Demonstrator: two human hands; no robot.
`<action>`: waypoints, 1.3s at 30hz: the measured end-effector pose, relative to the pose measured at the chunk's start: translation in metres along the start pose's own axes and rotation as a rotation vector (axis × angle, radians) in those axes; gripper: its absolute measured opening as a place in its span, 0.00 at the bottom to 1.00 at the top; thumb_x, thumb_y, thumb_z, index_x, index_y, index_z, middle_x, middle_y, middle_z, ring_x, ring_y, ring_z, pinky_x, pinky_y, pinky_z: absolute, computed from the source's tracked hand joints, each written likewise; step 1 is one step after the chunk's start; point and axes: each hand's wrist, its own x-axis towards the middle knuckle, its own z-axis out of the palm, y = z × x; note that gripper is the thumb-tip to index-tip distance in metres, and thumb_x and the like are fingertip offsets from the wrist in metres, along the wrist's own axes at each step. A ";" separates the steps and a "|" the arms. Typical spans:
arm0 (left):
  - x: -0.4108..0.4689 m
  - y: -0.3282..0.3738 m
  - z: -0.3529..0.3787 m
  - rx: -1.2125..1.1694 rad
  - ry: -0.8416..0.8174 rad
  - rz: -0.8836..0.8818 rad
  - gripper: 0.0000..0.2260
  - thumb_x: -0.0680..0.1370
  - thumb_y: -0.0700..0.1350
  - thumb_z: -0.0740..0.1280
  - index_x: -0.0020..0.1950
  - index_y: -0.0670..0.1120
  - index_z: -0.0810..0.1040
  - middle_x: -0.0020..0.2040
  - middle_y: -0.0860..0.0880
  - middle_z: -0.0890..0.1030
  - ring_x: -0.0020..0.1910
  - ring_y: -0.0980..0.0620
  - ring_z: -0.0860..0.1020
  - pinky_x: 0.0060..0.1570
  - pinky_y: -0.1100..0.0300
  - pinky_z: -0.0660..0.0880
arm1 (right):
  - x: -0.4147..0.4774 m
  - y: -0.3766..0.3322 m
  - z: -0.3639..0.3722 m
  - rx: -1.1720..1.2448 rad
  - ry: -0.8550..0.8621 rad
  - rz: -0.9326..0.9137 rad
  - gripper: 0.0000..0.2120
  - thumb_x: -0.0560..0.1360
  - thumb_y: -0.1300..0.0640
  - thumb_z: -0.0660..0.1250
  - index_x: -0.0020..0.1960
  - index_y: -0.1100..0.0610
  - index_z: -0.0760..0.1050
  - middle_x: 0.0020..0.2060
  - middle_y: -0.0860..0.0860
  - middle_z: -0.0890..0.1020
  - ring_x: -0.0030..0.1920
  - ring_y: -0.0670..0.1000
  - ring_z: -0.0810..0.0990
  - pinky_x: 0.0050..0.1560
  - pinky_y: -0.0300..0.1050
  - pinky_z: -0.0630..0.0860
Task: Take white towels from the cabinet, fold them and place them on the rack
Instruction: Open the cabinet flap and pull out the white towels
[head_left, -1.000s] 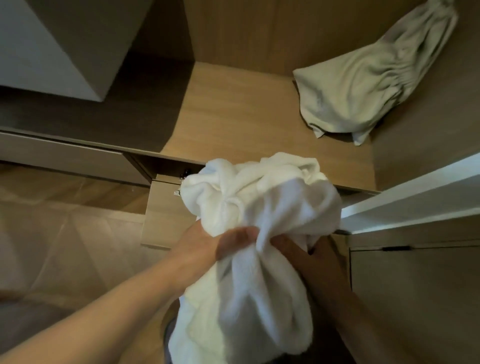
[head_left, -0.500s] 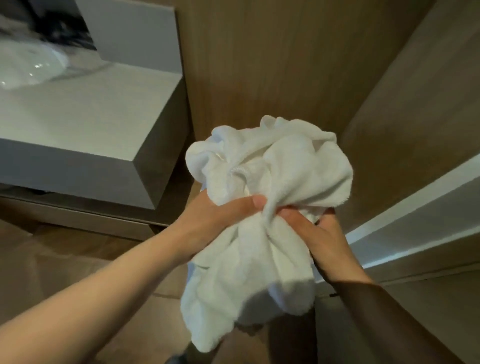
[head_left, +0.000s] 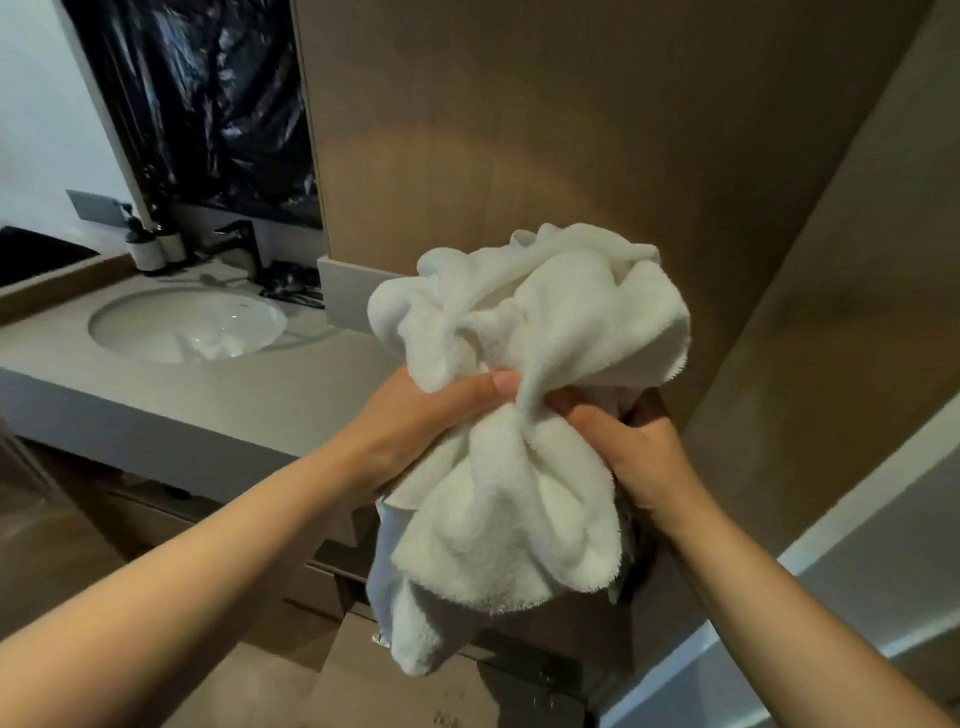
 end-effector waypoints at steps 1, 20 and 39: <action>-0.001 0.007 -0.005 0.008 0.017 0.011 0.27 0.70 0.60 0.74 0.67 0.55 0.74 0.63 0.49 0.80 0.62 0.46 0.78 0.62 0.40 0.72 | 0.005 -0.004 0.005 0.009 -0.024 -0.020 0.25 0.64 0.58 0.79 0.59 0.60 0.78 0.50 0.52 0.86 0.51 0.50 0.84 0.44 0.41 0.80; 0.025 -0.013 -0.225 -0.038 0.199 -0.021 0.20 0.68 0.62 0.74 0.59 0.62 0.79 0.59 0.53 0.82 0.58 0.51 0.81 0.54 0.53 0.79 | 0.165 0.017 0.198 -0.065 -0.178 0.028 0.42 0.60 0.28 0.71 0.66 0.51 0.74 0.55 0.46 0.84 0.55 0.46 0.83 0.50 0.36 0.80; 0.139 -0.128 -0.412 0.029 0.319 -0.163 0.23 0.63 0.71 0.71 0.56 0.71 0.75 0.55 0.65 0.81 0.53 0.64 0.80 0.46 0.66 0.77 | 0.346 0.125 0.321 -0.165 -0.057 0.059 0.49 0.60 0.30 0.72 0.75 0.46 0.61 0.70 0.47 0.71 0.69 0.48 0.72 0.67 0.54 0.72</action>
